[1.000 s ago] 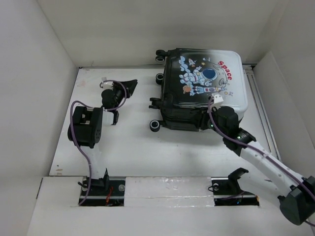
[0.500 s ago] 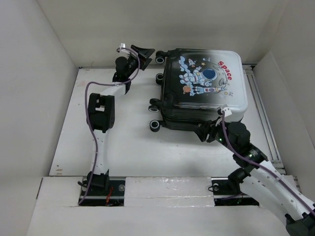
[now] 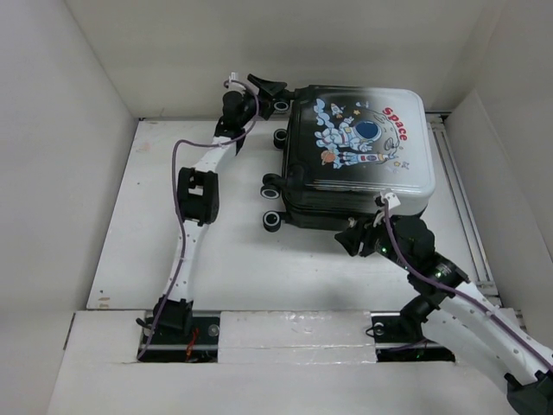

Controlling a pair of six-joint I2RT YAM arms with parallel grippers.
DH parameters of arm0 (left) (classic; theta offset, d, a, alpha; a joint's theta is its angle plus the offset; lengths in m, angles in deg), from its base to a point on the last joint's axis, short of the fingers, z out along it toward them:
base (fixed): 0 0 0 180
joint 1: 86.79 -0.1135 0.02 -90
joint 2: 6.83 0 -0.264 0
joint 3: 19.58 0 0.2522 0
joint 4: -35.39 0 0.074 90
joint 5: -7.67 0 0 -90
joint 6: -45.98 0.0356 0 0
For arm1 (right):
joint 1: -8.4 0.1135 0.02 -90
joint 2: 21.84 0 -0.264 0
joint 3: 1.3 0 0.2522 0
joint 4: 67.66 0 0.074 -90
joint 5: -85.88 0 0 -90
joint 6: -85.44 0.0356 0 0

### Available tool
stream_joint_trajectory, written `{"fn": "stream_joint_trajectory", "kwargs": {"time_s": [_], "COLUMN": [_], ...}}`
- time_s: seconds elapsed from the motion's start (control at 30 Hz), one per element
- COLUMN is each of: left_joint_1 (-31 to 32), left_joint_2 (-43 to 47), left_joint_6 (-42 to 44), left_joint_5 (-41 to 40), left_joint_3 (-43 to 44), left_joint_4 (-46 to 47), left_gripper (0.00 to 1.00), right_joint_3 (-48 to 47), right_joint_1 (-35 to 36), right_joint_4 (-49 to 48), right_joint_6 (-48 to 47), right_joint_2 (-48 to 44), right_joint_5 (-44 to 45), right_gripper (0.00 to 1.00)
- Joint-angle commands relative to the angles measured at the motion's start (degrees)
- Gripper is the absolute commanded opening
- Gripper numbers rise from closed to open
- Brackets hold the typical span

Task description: Pack the luggage

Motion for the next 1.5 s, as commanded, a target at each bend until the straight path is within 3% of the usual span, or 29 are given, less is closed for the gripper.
{"fn": "stream_joint_trajectory", "kwargs": {"time_s": [0.0, 0.1, 0.2, 0.23, 0.3, 0.33, 0.37, 0.4, 0.5, 0.53, 0.83, 1.0, 1.13, 1.23, 1.33, 1.47], "left_joint_1": [1.3, 1.8, 2.3, 2.3, 2.3, 2.3, 2.3, 2.3, 2.3, 2.3, -1.4, -4.5, -6.2, -6.7, -7.3, -7.8], "left_joint_2": [-1.2, -3.9, -5.0, -5.0, -4.1, -3.6, -2.9, -2.2, 2.5, 6.3, 22.4, 32.0, 36.7, 43.1, 51.7, 63.4], "left_joint_6": [-4.2, -7.1, -8.4, -9.2, -9.2, -9.9, -9.9, -9.4, -9.4, -9.4, -13.1, -14.3, -15.9, -12.8, -4.7, 6.2], "left_joint_5": [-0.9, -1.7, -2.3, -2.3, -3.0, -3.5, -3.5, -4.3, -6.1, -6.7, -6.1, -8.2, -8.2, -7.3, -7.4, -11.2], "left_joint_3": [3.5, 4.7, 5.3, 4.6, 3.0, 2.2, 1.4, -0.3, -7.1, -14.4, -48.2, -70.2, -78.3, -83.1, -85.5, -85.2], "left_joint_4": [6.6, 10.4, 13.8, 15.2, 16.8, 17.8, 18.6, 19.3, 26.9, 30.0, 56.8, 65.9, 71.0, 70.4, 57.6, 40.9], "left_gripper": [0.89, 0.78, 0.74, 0.67, 0.47, 0.31, 0.05, 0.00, 0.00, 0.00, 0.00, 0.00, 0.00, 0.00, 0.00, 0.00], "right_joint_3": [-0.8, -1.5, -3.1, -3.1, -3.7, -3.7, -4.2, -4.2, -4.8, -4.8, -6.5, -7.8, -7.8, -9.4, -10.7, -15.6], "right_joint_1": [1.9, 2.4, 2.4, 2.4, 2.4, 2.4, 2.4, 2.4, 2.4, 2.4, 2.9, 2.9, 2.9, 2.9, 2.9, 0.8], "right_joint_4": [-1.7, -1.0, 0.4, 1.2, 1.9, 1.9, 2.5, 3.0, 4.4, 4.4, 8.4, 10.2, 5.6, -2.9, -11.8, -16.6], "right_joint_6": [1.5, 2.0, 2.0, 2.0, 2.0, 2.0, 2.0, 2.0, 2.0, 2.0, 2.5, 2.5, 1.9, -1.5, -5.2, -7.0], "right_joint_2": [0.2, 0.2, 0.2, 0.2, 0.2, 0.2, 0.2, 0.2, -0.4, -1.0, -3.8, -2.4, 3.6, 12.5, 20.2, 26.1], "right_joint_5": [1.0, 2.5, 3.1, 3.1, 3.7, 3.7, 3.7, 3.7, 4.2, 4.2, 7.1, 12.6, 13.2, 8.3, 5.5, 1.6], "right_gripper": [0.54, 0.54, 0.54, 0.54, 0.54, 0.54, 0.54, 0.54, 0.54, 0.54, 0.54, 0.54, 0.56, 0.55, 0.52, 0.52]}}
